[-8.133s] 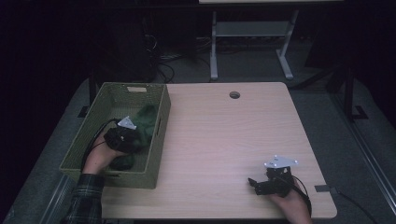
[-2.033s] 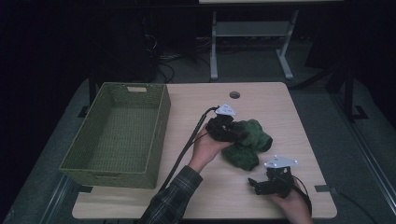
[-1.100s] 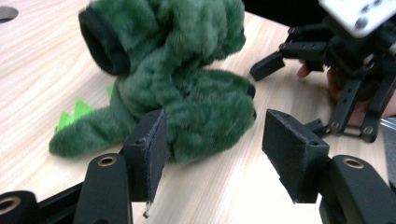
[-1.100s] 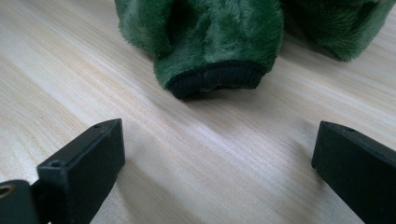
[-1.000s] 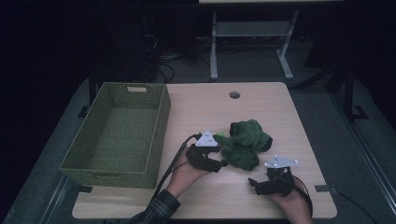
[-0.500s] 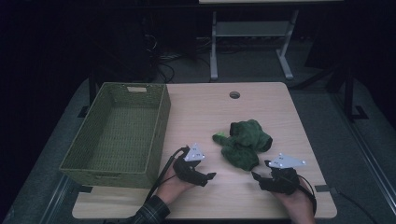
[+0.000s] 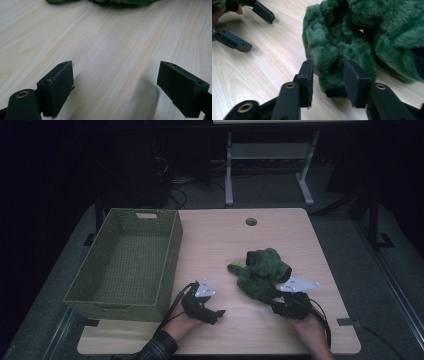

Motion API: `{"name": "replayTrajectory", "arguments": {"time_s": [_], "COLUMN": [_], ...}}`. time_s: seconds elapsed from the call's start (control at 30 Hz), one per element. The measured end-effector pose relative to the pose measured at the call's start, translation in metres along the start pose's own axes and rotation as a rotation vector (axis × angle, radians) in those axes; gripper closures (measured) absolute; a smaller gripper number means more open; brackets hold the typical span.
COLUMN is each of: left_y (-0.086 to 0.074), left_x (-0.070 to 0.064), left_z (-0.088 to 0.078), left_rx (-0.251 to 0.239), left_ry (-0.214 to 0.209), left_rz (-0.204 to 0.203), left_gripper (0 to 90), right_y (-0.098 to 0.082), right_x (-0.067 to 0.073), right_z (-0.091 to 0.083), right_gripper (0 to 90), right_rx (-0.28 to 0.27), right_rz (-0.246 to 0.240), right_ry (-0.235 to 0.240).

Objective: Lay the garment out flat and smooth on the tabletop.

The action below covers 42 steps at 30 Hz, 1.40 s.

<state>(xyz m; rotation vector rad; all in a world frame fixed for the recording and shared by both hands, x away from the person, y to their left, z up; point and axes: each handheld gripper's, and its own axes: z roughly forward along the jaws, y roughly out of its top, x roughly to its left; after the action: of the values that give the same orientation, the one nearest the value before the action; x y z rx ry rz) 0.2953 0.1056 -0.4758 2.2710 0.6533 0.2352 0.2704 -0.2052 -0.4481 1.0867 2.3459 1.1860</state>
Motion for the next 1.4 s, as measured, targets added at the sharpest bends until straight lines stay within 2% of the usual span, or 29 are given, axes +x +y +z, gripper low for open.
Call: {"name": "replayTrajectory", "arguments": {"time_s": [0.1, 0.13, 0.17, 0.23, 0.4, 0.6, 0.83, 0.93, 1.07, 1.2, 1.4], "left_y": [-0.001, -0.001, -0.002, -0.002, -0.002, -0.002, -0.002, -0.002, -0.002, -0.002, -0.002], "left_x": [0.0, -0.001, -0.002, -0.002, -0.002, -0.002, -0.002, -0.002, -0.001, -0.002, -0.002], "left_z": [0.0, 0.0, 0.001, 0.001, 0.001, 0.001, 0.001, 0.001, 0.001, 0.001, 0.001], "left_rx": [-0.008, -0.006, -0.007, -0.011, -0.01, -0.013, -0.013, -0.013, -0.013, -0.013, -0.013], "left_ry": [0.005, 0.008, 0.013, 0.011, 0.01, 0.011, 0.012, 0.012, 0.012, 0.01, 0.01], "left_rz": [0.006, 0.014, 0.026, 0.026, 0.026, 0.022, 0.026, 0.025, 0.026, 0.023, 0.022], "left_gripper": [12.8, 12.8, 12.8, 12.7, 12.7, 12.7, 12.7, 12.7, 12.7, 12.7, 12.7], "right_y": [0.002, 0.003, 0.003, 0.004, 0.009, 0.023, 0.038, 0.044, 0.05, 0.051, 0.048], "right_x": [-0.003, -0.004, -0.004, -0.006, -0.007, 0.001, 0.016, 0.024, 0.033, 0.039, 0.032], "right_z": [0.005, 0.007, 0.007, 0.009, 0.01, 0.012, 0.028, 0.037, 0.05, 0.052, 0.033], "right_gripper": [67.5, 74.7, 74.7, 83.1, 87.7, 87.9, 87.4, 85.7, 80.2, 74.9, 71.9], "right_rx": [0.002, 0.012, 0.012, 0.009, -0.006, -0.04, -0.053, -0.041, -0.028, -0.026, -0.047], "right_rz": [0.008, 0.019, 0.019, 0.016, 0.012, -0.024, -0.074, -0.098, -0.107, -0.12, -0.115], "right_ry": [0.037, 0.051, 0.051, 0.076, 0.118, 0.183, 0.246, 0.268, 0.294, 0.29, 0.26]}}
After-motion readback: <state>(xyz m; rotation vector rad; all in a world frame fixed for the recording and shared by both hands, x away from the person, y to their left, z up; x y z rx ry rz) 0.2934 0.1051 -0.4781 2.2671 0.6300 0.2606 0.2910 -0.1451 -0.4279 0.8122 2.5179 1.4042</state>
